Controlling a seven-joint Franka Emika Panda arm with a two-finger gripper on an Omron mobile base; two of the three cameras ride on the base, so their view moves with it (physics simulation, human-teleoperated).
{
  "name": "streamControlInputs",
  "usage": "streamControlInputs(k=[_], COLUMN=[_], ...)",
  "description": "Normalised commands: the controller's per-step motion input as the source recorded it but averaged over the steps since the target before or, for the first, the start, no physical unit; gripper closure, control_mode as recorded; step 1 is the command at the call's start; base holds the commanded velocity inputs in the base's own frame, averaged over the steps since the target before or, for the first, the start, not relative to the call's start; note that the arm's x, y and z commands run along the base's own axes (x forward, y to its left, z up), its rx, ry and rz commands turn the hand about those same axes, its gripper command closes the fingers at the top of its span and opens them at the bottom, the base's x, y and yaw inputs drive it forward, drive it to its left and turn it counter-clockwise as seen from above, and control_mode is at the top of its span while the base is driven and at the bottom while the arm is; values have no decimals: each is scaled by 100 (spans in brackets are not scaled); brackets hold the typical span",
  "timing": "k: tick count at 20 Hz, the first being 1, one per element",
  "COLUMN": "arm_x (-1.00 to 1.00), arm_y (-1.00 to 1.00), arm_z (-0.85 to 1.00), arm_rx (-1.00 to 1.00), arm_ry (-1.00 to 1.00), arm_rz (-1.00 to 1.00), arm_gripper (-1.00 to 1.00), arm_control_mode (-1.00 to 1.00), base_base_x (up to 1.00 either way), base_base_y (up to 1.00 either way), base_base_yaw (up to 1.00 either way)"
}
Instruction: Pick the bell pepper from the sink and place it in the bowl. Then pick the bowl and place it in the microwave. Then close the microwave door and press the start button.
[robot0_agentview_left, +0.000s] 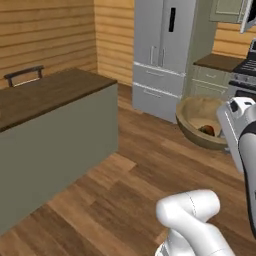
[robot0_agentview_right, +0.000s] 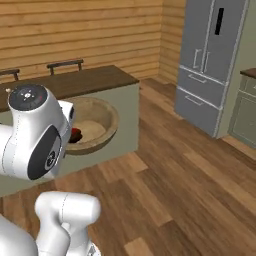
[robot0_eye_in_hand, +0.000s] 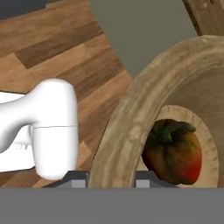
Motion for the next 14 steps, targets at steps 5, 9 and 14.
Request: streamControlInputs(k=[5,9,14], arm_x=[0,0,0], arm_y=[0,0,0], arm_z=[0,0,0], arm_rx=[0,0,0], arm_ry=[0,0,0], arm_rz=[0,0,0], arm_gripper=[100,100,100], arm_control_mode=[100,100,100], base_base_x=[94,87,97], base_base_y=[-40,-44,-40], base_base_yaw=[-43,-45,-42])
